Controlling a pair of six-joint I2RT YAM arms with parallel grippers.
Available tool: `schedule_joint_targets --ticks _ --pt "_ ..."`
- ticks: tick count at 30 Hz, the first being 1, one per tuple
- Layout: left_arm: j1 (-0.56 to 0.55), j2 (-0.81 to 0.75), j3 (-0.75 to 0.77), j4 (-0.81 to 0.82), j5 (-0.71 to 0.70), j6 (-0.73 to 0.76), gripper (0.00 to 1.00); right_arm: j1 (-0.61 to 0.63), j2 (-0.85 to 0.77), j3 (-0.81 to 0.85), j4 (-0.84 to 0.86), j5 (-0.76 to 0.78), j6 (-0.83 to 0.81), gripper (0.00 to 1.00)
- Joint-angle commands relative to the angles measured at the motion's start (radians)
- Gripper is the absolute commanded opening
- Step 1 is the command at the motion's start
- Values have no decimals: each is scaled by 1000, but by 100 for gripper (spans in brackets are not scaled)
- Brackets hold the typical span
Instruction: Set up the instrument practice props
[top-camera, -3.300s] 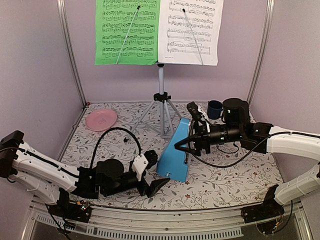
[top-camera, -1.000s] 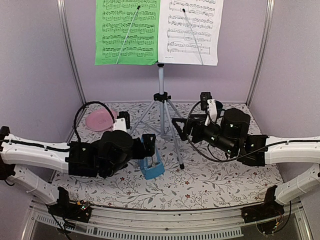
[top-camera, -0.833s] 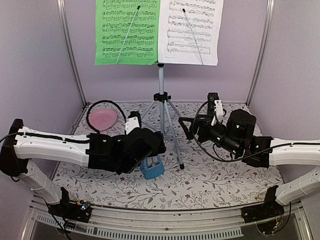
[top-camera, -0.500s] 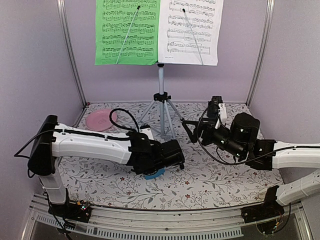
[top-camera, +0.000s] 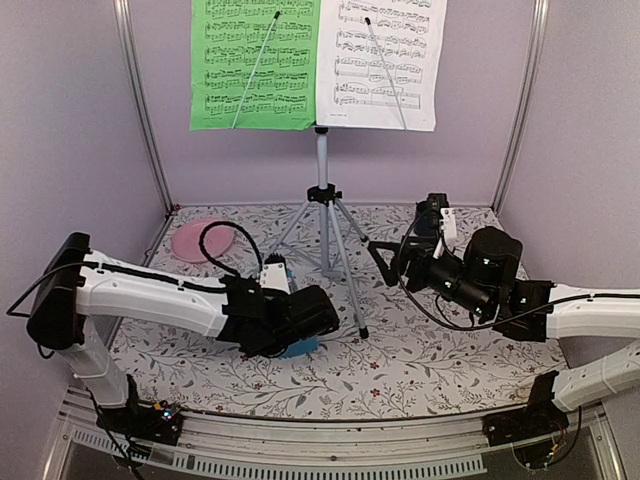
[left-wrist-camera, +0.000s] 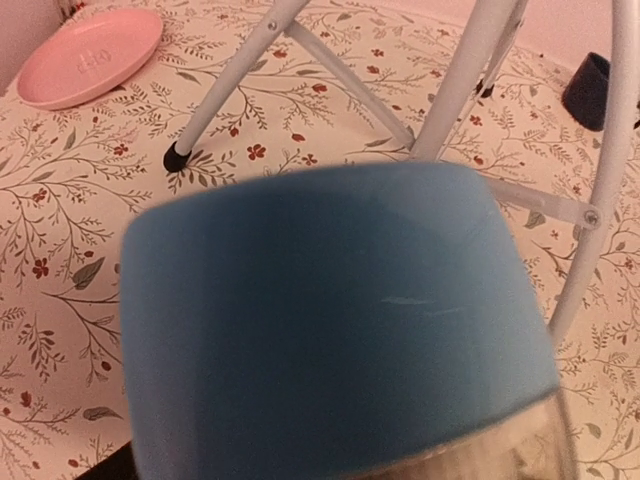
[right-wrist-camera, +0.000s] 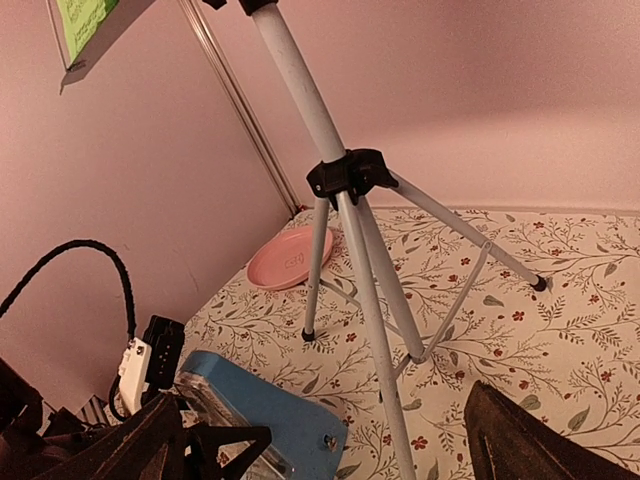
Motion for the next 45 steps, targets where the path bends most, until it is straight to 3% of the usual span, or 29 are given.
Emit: schedule_joint_targets --ticks 1,7,12,17,20,26,32,36,41,45 --pt "23 -130 -157 194 33 212 57 -10 4 -6 31 -25 3 99" --pt "25 -350 -431 674 155 545 54 -17 62 -10 84 -175 -29 99" --pt "32 -464 -570 908 248 728 50 -17 160 -16 130 -352 -83 99" --pt "34 -498 -614 986 295 841 47 -16 285 6 154 -542 -130 89" --pt "33 -515 -652 1060 330 875 45 -14 348 -2 184 -581 -141 81" --pt "32 -546 -649 1102 356 955 38 37 440 -79 360 -497 -247 73" --pt "33 -522 -666 1096 328 1008 36 43 506 -50 370 -514 -274 71" --pt "35 -512 -741 1196 329 1028 37 43 498 -53 369 -513 -270 71" --pt "41 -497 -799 1331 349 1076 41 43 481 -63 363 -514 -267 71" --pt "44 -480 -803 1347 339 1077 60 43 473 -73 364 -511 -261 73"
